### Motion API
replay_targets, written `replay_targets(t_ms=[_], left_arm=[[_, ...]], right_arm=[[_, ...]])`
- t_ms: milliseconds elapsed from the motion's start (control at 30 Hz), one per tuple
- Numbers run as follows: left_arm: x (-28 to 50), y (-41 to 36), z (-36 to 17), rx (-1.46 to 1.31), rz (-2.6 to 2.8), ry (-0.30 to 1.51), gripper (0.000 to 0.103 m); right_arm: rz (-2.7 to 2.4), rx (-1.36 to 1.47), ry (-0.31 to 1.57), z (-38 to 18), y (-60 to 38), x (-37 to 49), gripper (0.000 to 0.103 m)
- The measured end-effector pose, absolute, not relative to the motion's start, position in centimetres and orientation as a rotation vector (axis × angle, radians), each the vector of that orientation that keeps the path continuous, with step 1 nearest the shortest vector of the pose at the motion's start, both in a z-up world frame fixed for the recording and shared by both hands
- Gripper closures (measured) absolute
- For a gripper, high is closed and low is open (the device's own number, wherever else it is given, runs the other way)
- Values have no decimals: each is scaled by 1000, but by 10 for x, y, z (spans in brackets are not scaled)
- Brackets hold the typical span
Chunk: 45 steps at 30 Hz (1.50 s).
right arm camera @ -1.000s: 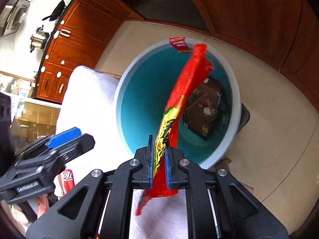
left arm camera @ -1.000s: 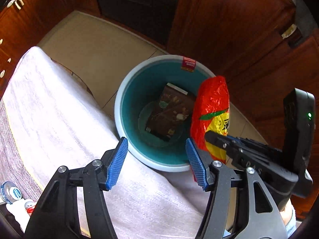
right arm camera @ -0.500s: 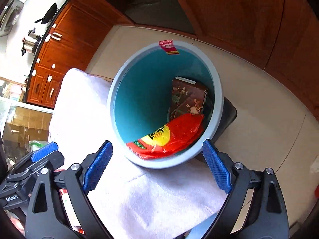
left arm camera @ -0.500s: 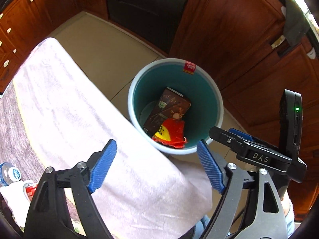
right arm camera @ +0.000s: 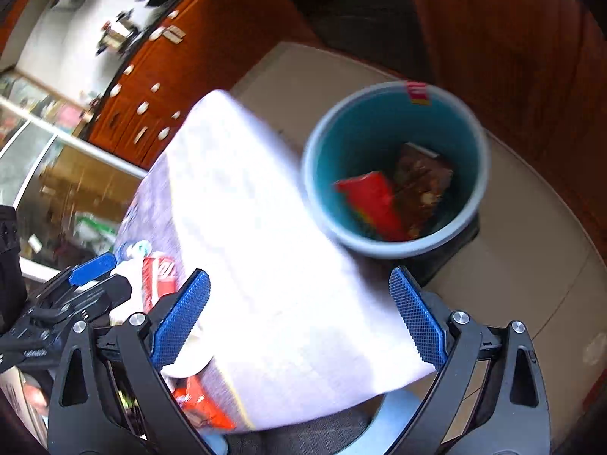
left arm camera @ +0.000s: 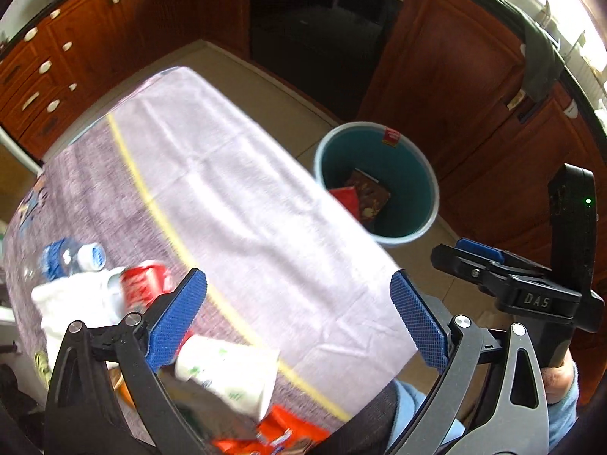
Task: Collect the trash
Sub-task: 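Return to the table and grasp the orange Ovaltine wrapper with the left tool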
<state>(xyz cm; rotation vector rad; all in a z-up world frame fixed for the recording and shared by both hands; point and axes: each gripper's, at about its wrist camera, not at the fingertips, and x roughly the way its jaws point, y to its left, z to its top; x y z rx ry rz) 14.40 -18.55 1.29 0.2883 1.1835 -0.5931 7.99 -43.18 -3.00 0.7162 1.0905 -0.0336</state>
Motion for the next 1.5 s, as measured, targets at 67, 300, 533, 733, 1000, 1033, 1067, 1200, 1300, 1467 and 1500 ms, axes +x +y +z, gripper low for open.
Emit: replay_targets(t_ms=[67,300,533,733,1000,1033,1067,1200,1300,1467,1500], left_arm=[[139,-167,9,277,-574,1182,5],[109,-102,-7,213,-508,1186,5],[64,-68,-39,188,-519,1255,5],[32,-75,-75,222,-555,1326,5],[34,-83,-106,211,-529,1382,5],[35,-84,-108,210,-528,1385,5],[35,-86,-110,210,-527,1388,5],[32,-94,-117,193,-544,1390,5],[29,-94,-112,142,-575,1352,25],[28,-86,-106,88,-576,1328,73],[27,-83,-104,83,-570,1316,78]], right_arm=[[3,688,1102,-25,-414,77,11],[87,612,1154,-19,-357,68,11],[138,584,1189,-21,-319,51,11],[169,594,1219,-32,-303,37,11],[167,609,1231,-40,-305,34,11],[168,611,1235,-42,-304,34,11],[171,613,1240,-44,-303,35,11],[188,613,1261,-50,-296,36,11],[201,609,1267,-50,-290,37,11],[218,603,1263,-45,-283,40,11],[223,600,1262,-44,-281,41,11]])
